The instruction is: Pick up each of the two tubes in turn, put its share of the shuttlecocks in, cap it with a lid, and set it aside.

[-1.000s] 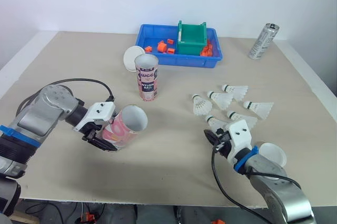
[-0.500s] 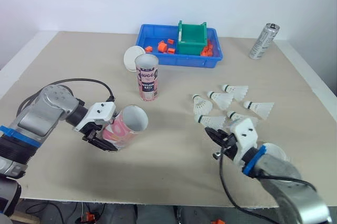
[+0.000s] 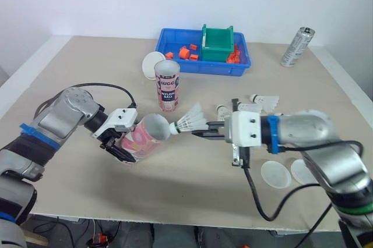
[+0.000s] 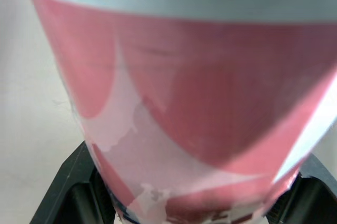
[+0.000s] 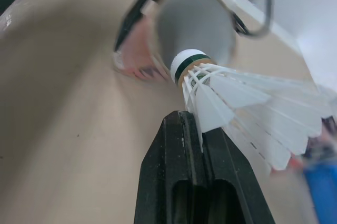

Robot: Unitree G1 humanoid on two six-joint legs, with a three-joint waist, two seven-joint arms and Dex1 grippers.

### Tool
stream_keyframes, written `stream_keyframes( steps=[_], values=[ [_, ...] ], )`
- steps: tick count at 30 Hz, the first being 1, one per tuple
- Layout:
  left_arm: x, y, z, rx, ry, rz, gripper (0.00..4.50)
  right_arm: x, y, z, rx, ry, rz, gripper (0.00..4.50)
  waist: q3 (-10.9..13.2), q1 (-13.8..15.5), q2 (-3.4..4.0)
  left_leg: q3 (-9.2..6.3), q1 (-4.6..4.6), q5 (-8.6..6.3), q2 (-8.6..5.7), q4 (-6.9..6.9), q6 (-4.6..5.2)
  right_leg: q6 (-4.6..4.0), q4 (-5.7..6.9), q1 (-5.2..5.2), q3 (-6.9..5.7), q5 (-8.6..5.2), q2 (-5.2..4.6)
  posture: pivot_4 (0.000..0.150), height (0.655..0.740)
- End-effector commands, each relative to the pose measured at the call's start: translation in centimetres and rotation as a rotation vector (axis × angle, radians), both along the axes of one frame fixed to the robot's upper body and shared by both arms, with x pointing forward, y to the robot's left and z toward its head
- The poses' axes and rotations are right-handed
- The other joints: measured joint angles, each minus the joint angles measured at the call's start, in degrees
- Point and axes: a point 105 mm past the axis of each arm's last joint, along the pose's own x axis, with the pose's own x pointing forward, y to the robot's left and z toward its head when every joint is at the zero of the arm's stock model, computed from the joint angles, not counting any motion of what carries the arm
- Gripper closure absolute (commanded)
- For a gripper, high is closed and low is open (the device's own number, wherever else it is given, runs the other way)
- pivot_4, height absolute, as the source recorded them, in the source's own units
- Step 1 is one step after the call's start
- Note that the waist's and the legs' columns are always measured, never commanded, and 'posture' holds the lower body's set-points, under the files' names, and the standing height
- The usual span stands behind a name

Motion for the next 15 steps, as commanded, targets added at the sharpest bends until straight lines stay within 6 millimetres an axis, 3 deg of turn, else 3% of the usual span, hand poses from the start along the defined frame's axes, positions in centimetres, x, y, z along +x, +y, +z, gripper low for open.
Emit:
stream_keyframes(
  steps=[1, 9, 10, 11, 15],
  values=[
    [-0.2, 0.3, -1.5, 0.062, 0.036, 0.001, 1.41, 0.5, 1.5, 0.7, -0.021, -0.073, 0.079, 4.44, 0.0, 0.0, 0.03, 0.00, 0.01, 0.02, 0.00, 0.02, 0.03, -0.02, 0.00, -0.01, 0.00, 0.02, 0.00, 0.150, 0.7275],
    [0.3, 0.6, -1.6, 0.099, 0.012, -0.006, 1.41, 0.8, 3.5, 1.2, -0.049, -0.092, 0.173, 4.44, 0.0, 0.1, 0.09, 0.01, -0.03, 0.10, 0.00, -0.06, 0.12, -0.03, 0.03, 0.25, -0.03, 0.04, 0.00, 0.150, 0.7275],
    [0.3, 0.5, -1.5, 0.096, 0.011, -0.008, 1.41, 0.8, 3.6, 1.2, -0.062, -0.077, 0.180, 3.79, 0.0, 0.1, 0.10, 0.01, -0.02, 0.11, 0.00, -0.06, 0.14, -0.03, 0.05, 0.25, -0.03, 0.04, 0.01, 0.150, 0.7275],
    [0.4, 0.4, -1.5, 0.093, 0.011, -0.010, 1.41, 0.8, 3.6, 1.2, -0.068, -0.061, 0.181, 3.56, 0.0, 0.1, 0.10, 0.00, -0.01, 0.14, 0.00, -0.06, 0.18, -0.03, 0.06, 0.25, -0.04, 0.04, 0.01, 0.150, 0.7275],
    [0.4, 0.3, -1.4, 0.091, 0.012, -0.013, 1.41, 0.8, 2.8, 2.1, -0.042, 0.007, 0.159, 1.70, 0.0, 0.1, 0.10, 0.02, -0.02, 0.22, 0.00, -0.05, 0.30, -0.04, 0.10, 0.26, -0.03, 0.05, 0.00, 0.150, 0.7275]
  ],
)
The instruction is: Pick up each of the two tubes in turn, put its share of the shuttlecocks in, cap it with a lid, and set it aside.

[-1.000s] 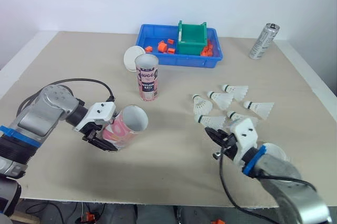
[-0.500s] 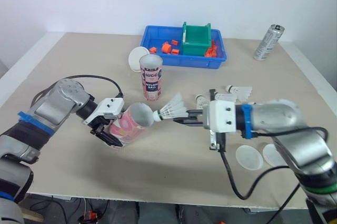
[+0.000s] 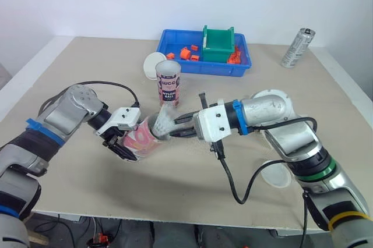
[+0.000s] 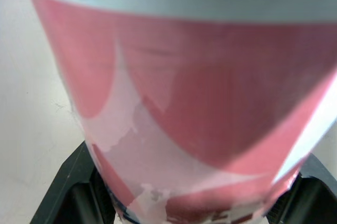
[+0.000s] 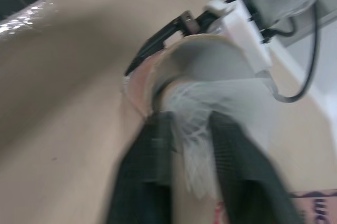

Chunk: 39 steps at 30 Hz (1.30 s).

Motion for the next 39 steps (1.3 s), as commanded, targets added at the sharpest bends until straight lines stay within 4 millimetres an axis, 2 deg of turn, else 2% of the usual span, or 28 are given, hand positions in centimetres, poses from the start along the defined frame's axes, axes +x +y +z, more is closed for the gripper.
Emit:
stream_keyframes(
  steps=[1, 4, 7, 9, 13, 16, 18, 24, 28, 33, 39],
  values=[
    [0.0, 0.7, -1.5, 0.063, 0.029, 0.021, 1.41, -0.2, -1.0, 2.3, 0.065, 0.040, -0.020, 1.70, 0.0, 0.0, 0.00, 0.00, 0.00, 0.01, 0.00, 0.00, 0.01, 0.00, 0.00, 0.00, 0.00, 0.00, 0.00, 0.150, 0.7275],
    [0.0, 0.6, -1.5, 0.059, 0.029, 0.022, 1.41, 0.8, -3.0, 3.9, 0.203, 0.105, -0.147, 1.70, 0.0, 0.1, 0.00, 0.02, -0.01, 0.03, 0.00, 0.00, 0.03, -0.01, -0.01, 0.06, 0.00, 0.00, -0.03, 0.150, 0.7275],
    [-0.2, 0.6, -1.6, 0.054, 0.033, 0.023, 1.41, 1.4, -5.5, 3.3, 0.337, 0.168, -0.311, 1.70, 0.0, 0.2, -0.02, 0.04, -0.01, 0.03, 0.00, -0.02, 0.03, -0.01, -0.04, 0.14, -0.03, -0.02, -0.06, 0.150, 0.7275],
    [-0.3, 0.7, -1.6, 0.047, 0.038, 0.026, 1.41, 1.3, -6.8, 1.5, 0.420, 0.234, -0.439, 1.70, -0.1, 0.2, 0.06, 0.03, -0.01, 0.03, 0.00, -0.06, 0.03, -0.01, -0.04, 0.15, -0.06, -0.08, -0.06, 0.150, 0.7275],
    [-0.7, 0.9, -1.8, 0.042, 0.045, 0.030, 1.41, 0.8, -7.8, -2.3, 0.502, 0.282, -0.660, 1.70, -0.2, 0.2, 0.23, 0.06, -0.02, 0.04, 0.02, -0.24, 0.04, 0.01, 0.00, 0.12, -0.08, -0.20, -0.03, 0.150, 0.7275],
    [-0.7, 0.9, -1.9, 0.038, 0.049, 0.034, 1.41, 2.5, -9.9, -4.2, 0.572, 0.242, -0.916, 1.70, -0.2, -0.1, 0.39, 0.06, -0.01, 0.04, 0.02, -0.19, 0.04, 0.01, 0.02, 0.08, -0.06, -0.20, -0.02, 0.150, 0.7275],
    [-0.7, 0.9, -1.8, 0.036, 0.048, 0.036, 1.41, 3.3, -10.8, -4.9, 0.594, 0.228, -1.017, 1.70, -0.3, -0.2, 0.36, 0.06, 0.02, 0.04, 0.01, -0.17, 0.04, 0.00, 0.01, 0.10, -0.05, -0.19, -0.03, 0.150, 0.7275],
    [-0.7, 0.7, -1.8, 0.033, 0.049, 0.033, 1.41, 4.6, -9.4, -7.4, 0.572, 0.279, -1.056, 1.70, -0.3, -0.3, 0.36, 0.08, 0.00, 0.03, 0.00, -0.17, 0.04, -0.02, -0.08, 0.10, -0.02, -0.17, -0.05, 0.150, 0.7275],
    [-0.7, 0.5, -1.5, 0.029, 0.045, 0.032, 1.41, 5.5, -9.7, -8.6, 0.561, 0.285, -1.100, 1.70, -0.3, -0.2, 0.36, 0.05, -0.03, 0.03, 0.00, -0.25, 0.04, -0.02, -0.08, 0.08, -0.06, -0.21, -0.04, 0.150, 0.7275],
    [-0.9, 0.5, -1.3, 0.024, 0.048, 0.038, 1.41, 6.0, -9.5, -9.2, 0.546, 0.274, -1.086, 1.70, -0.3, -0.2, 0.35, 0.06, -0.08, 0.02, 0.00, -0.25, 0.03, 0.00, -0.12, 0.08, -0.05, -0.23, -0.04, 0.150, 0.7275],
    [-1.1, 0.7, -1.2, 0.024, 0.047, 0.045, 1.41, 7.7, -9.3, -9.5, 0.536, 0.242, -1.078, 1.70, -0.3, -0.3, 0.34, 0.05, -0.09, 0.02, 0.00, -0.29, 0.03, -0.01, -0.12, 0.04, -0.05, -0.23, -0.01, 0.150, 0.7275]
  ],
)
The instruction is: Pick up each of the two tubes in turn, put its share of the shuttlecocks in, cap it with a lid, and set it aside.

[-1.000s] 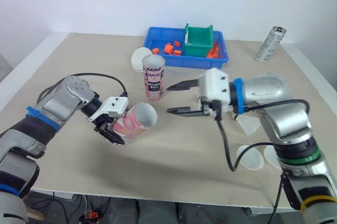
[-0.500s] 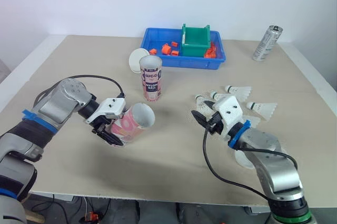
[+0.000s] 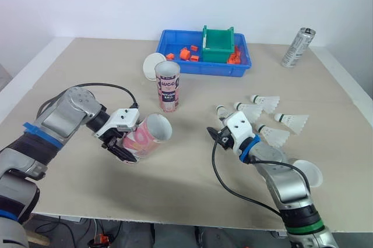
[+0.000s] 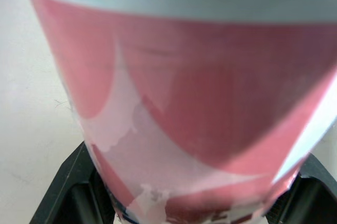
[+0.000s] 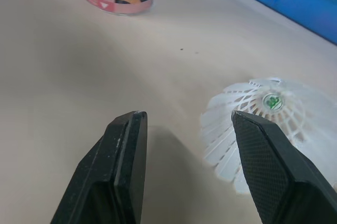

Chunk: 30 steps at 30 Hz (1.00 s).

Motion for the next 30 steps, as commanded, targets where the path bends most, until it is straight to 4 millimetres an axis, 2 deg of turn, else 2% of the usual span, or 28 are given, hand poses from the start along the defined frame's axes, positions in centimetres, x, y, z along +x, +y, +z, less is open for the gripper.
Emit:
stream_keyframes(
  steps=[1, 9, 12, 14, 15, 16, 17, 26, 30],
  values=[
    [-0.5, 0.4, -1.0, 0.039, 0.028, 0.010, 1.41, 1.0, 0.5, 1.0, -0.014, -0.063, 0.013, 1.70, 0.0, 0.0, 0.00, 0.00, 0.00, 0.00, 0.00, -0.01, 0.00, -0.01, 0.00, -0.01, 0.00, -0.01, 0.00, 0.150, 0.7275],
    [-0.7, 0.6, -0.6, 0.035, 0.022, 0.022, 1.41, 2.3, 0.4, -0.4, -0.046, -0.027, -0.052, 1.70, 0.0, -0.1, -0.02, 0.00, -0.02, -0.05, 0.00, -0.06, -0.02, -0.01, 0.00, -0.02, 0.00, -0.10, 0.03, 0.150, 0.7275],
    [-0.8, 0.6, -0.6, 0.037, 0.020, 0.026, 1.41, 2.5, 0.5, -0.3, -0.051, -0.039, -0.067, 2.51, 0.0, -0.1, -0.03, -0.02, -0.01, -0.05, 0.01, -0.06, -0.02, -0.01, 0.00, -0.01, 0.00, -0.10, 0.06, 0.150, 0.7275],
    [-0.9, 0.6, -0.6, 0.036, 0.020, 0.028, 1.41, 2.5, 0.6, 0.0, -0.064, -0.058, -0.070, 3.37, 0.0, -0.1, -0.03, -0.02, -0.01, -0.05, 0.01, -0.06, -0.02, -0.01, 0.00, -0.01, 0.00, -0.10, 0.05, 0.150, 0.7275],
    [-0.9, 0.6, -0.6, 0.035, 0.019, 0.028, 1.41, 2.5, 0.6, 0.2, -0.067, -0.068, -0.067, 3.95, 0.0, -0.1, -0.04, -0.02, -0.02, -0.05, 0.01, -0.06, -0.02, -0.01, 0.00, -0.01, 0.00, -0.10, 0.05, 0.150, 0.7275],
    [-0.9, 0.6, -0.6, 0.035, 0.019, 0.027, 1.41, 2.4, 0.7, 0.4, -0.073, -0.077, -0.063, 4.29, 0.0, -0.1, -0.04, -0.02, -0.02, -0.05, 0.01, -0.06, -0.02, -0.01, 0.00, -0.01, 0.00, -0.10, 0.05, 0.150, 0.7275],
    [-0.9, 0.5, -0.6, 0.034, 0.018, 0.027, 1.41, 2.4, 0.8, 0.5, -0.078, -0.085, -0.057, 4.41, 0.0, -0.1, -0.04, -0.02, -0.02, -0.05, 0.01, -0.06, -0.02, -0.02, 0.00, -0.02, 0.00, -0.10, 0.05, 0.150, 0.7275],
    [-0.9, 0.2, -0.6, 0.028, 0.015, 0.019, 1.41, 1.4, 1.2, 2.9, -0.076, -0.163, -0.030, 4.41, 0.0, -0.1, -0.04, -0.02, -0.06, -0.05, 0.01, -0.09, -0.03, -0.03, 0.00, -0.08, 0.00, -0.12, 0.06, 0.150, 0.7275],
    [-0.9, 0.1, -0.6, 0.026, 0.017, 0.017, 1.41, 0.8, 0.4, 6.4, -0.064, -0.269, -0.008, 4.41, 0.0, -0.1, -0.04, -0.01, -0.08, -0.06, 0.01, -0.09, -0.03, -0.03, 0.00, -0.09, 0.01, -0.12, 0.05, 0.150, 0.7275]
  ],
)
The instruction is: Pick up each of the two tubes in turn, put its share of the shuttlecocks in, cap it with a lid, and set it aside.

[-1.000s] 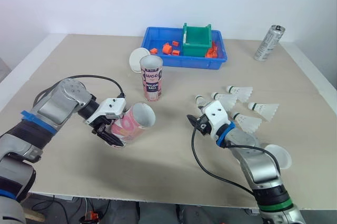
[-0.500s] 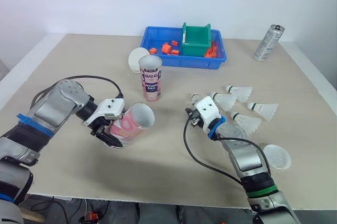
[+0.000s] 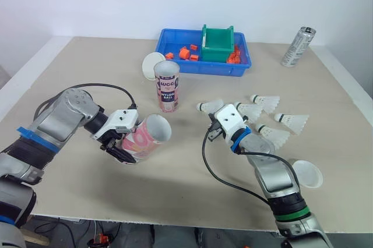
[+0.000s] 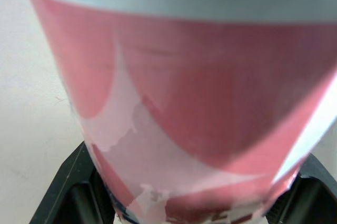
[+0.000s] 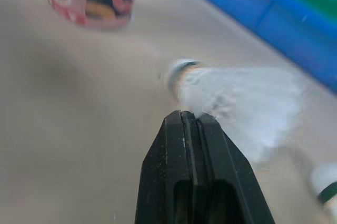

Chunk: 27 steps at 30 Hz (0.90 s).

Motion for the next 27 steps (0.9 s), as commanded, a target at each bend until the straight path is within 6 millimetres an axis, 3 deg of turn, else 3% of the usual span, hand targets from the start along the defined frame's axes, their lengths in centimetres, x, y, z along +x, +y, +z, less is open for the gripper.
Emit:
stream_keyframes(
  steps=[1, 4, 6, 9, 11, 17, 23, 27],
  values=[
    [-0.4, 0.1, -0.8, 0.022, 0.031, -0.001, 1.41, -0.9, -0.8, 5.4, 0.024, -0.161, 0.047, 4.41, 0.0, 0.0, 0.00, 0.00, -0.01, 0.00, 0.00, 0.00, 0.00, 0.00, 0.00, 0.00, 0.00, 0.00, 0.00, 0.150, 0.7275],
    [-0.4, 0.1, -0.9, 0.021, 0.032, -0.001, 1.41, -1.8, -1.2, 8.0, 0.041, -0.199, 0.119, 4.41, 0.0, 0.1, 0.00, 0.00, -0.02, -0.01, 0.00, 0.00, -0.01, 0.01, 0.00, -0.01, 0.00, -0.01, 0.00, 0.150, 0.7275],
    [-0.3, 0.1, -0.9, 0.022, 0.031, -0.003, 1.41, -3.6, -0.6, 11.0, 0.068, -0.228, 0.267, 4.41, 0.0, 0.1, 0.06, 0.00, -0.02, -0.01, 0.00, 0.00, -0.01, 0.01, 0.00, -0.01, 0.00, -0.01, 0.00, 0.150, 0.7275],
    [-0.1, -0.1, -1.0, 0.020, 0.029, -0.008, 1.41, -10.0, 2.1, 13.1, 0.084, -0.128, 0.699, 4.41, 0.1, 0.2, 0.11, 0.01, -0.05, -0.01, 0.00, -0.01, -0.01, 0.02, 0.00, -0.01, 0.02, -0.01, -0.01, 0.150, 0.7275],
    [0.0, -0.2, -1.0, 0.019, 0.028, -0.009, 1.41, -12.4, 2.8, 13.3, 0.058, -0.058, 0.844, 4.41, 0.0, 0.2, 0.07, -0.09, -0.01, -0.03, 0.00, -0.07, 0.02, 0.04, 0.00, 0.12, -0.03, -0.17, 0.00, 0.150, 0.7275],
    [0.1, -0.4, -1.1, 0.015, 0.028, -0.014, 1.41, -12.5, 4.3, 13.0, -0.030, -0.025, 0.920, 4.41, 0.0, 0.1, 0.05, -0.08, 0.13, -0.11, 0.00, 0.06, 0.04, -0.11, -0.01, 0.22, -0.11, -0.22, -0.09, 0.150, 0.7275],
    [0.1, -0.4, -1.0, 0.015, 0.023, -0.015, 1.41, -9.9, 6.3, 11.1, -0.148, -0.069, 0.909, 4.41, 0.0, 0.3, 0.05, 0.01, 0.08, -0.11, -0.07, 0.08, 0.04, -0.14, -0.06, 0.12, -0.12, -0.21, -0.21, 0.150, 0.7275],
    [0.1, -0.3, -0.8, 0.016, 0.020, -0.010, 1.41, -10.0, 6.7, 10.2, -0.209, -0.066, 0.955, 4.41, 0.0, 0.4, 0.06, 0.00, 0.00, -0.11, -0.10, 0.05, 0.04, -0.07, -0.06, 0.15, -0.13, -0.25, -0.21, 0.150, 0.7275]
  ],
)
